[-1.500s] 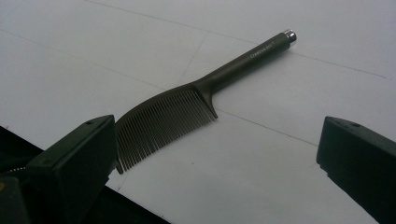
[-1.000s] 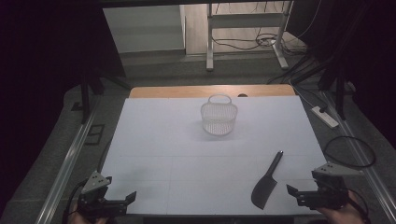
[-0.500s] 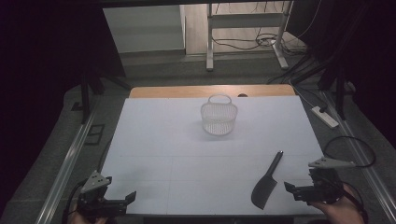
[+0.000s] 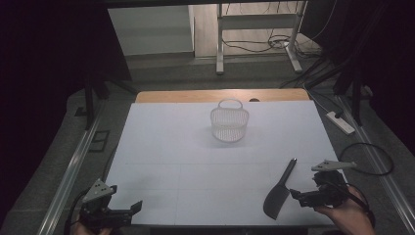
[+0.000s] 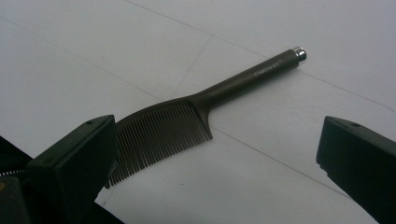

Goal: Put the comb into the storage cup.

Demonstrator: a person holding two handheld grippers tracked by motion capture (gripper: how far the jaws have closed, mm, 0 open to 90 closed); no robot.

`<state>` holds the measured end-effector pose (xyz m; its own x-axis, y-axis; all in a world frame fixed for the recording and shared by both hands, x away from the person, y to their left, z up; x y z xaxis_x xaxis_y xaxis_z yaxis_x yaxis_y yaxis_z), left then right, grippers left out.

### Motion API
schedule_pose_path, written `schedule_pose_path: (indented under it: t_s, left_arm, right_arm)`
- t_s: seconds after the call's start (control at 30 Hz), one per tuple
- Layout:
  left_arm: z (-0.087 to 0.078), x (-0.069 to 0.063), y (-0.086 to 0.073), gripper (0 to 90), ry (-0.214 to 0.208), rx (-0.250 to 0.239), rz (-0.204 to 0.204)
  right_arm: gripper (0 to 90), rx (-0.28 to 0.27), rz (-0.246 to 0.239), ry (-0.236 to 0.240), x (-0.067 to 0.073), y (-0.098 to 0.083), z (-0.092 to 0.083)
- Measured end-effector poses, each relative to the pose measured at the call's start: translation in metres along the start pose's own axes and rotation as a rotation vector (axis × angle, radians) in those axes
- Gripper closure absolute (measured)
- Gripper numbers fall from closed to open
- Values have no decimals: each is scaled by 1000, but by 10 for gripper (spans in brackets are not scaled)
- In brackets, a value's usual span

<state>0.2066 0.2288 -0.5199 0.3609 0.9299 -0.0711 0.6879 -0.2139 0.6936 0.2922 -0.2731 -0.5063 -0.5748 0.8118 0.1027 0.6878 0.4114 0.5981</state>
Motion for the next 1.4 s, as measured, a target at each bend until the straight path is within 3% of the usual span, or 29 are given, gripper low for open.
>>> schedule_pose_path:
  t_s: [0.33, 0.57, 0.77, 0.9, 0.93, 0.97, 1.0, 1.03, 1.07, 1.1, 1.2, 1.27, 1.4]
  left_arm:
    - [0, 0, 0, 0, -2, 1, -2]
    - [0, 0, 0, 0, -5, 1, -3]
    - [0, 0, 0, 0, -8, 0, -3]
    - [0, 1, 0, 0, -10, -2, -5]
    - [-1, 1, 0, 0, -10, -2, -5]
    - [0, 0, 0, 0, -10, -3, -5]
    - [-1, 0, 0, 0, -9, -2, -4]
    - [-1, 0, 0, 0, -10, -2, -4]
    - [-1, 0, 0, 0, -10, -2, -4]
    - [-1, 0, 0, 0, -10, -1, -3]
    - [-1, 0, 0, 0, -11, -2, -3]
    - [0, 0, 0, 0, -11, -1, -3]
    - [-1, 0, 0, 0, -11, -1, -3]
  right_arm:
    - [0, 41, -49, 12, 10, 8, 14]
    - [2, 40, -66, 22, 14, 13, 19]
    - [68, 45, -89, 35, 20, 15, 25]
    - [247, 50, -89, 71, 21, 14, 27]
    - [439, 56, -98, 93, 22, 13, 27]
    - [439, 56, -98, 93, 22, 13, 27]
    - [591, 65, -108, 126, 24, 12, 26]
    - [591, 65, -108, 126, 24, 12, 26]
    - [727, 75, -121, 134, 25, 11, 26]
    - [727, 75, -121, 134, 25, 11, 26]
    - [891, 82, -148, 141, 24, 10, 26]
    - [892, 103, -155, 175, 24, 6, 29]
    - [893, 128, -174, 190, 23, -1, 36]
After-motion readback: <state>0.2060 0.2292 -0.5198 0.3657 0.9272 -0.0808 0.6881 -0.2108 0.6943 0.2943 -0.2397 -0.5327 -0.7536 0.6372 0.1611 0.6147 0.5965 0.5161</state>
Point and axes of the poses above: each handheld gripper's, and its own axes: z roughly forward along the jaws, y roughly out of its top, x roughly to its left, the point moved 9 cm from there along z, roughly forward along the jaws, and after that the axes turned 6 degrees about y, right-handed, at the moved point
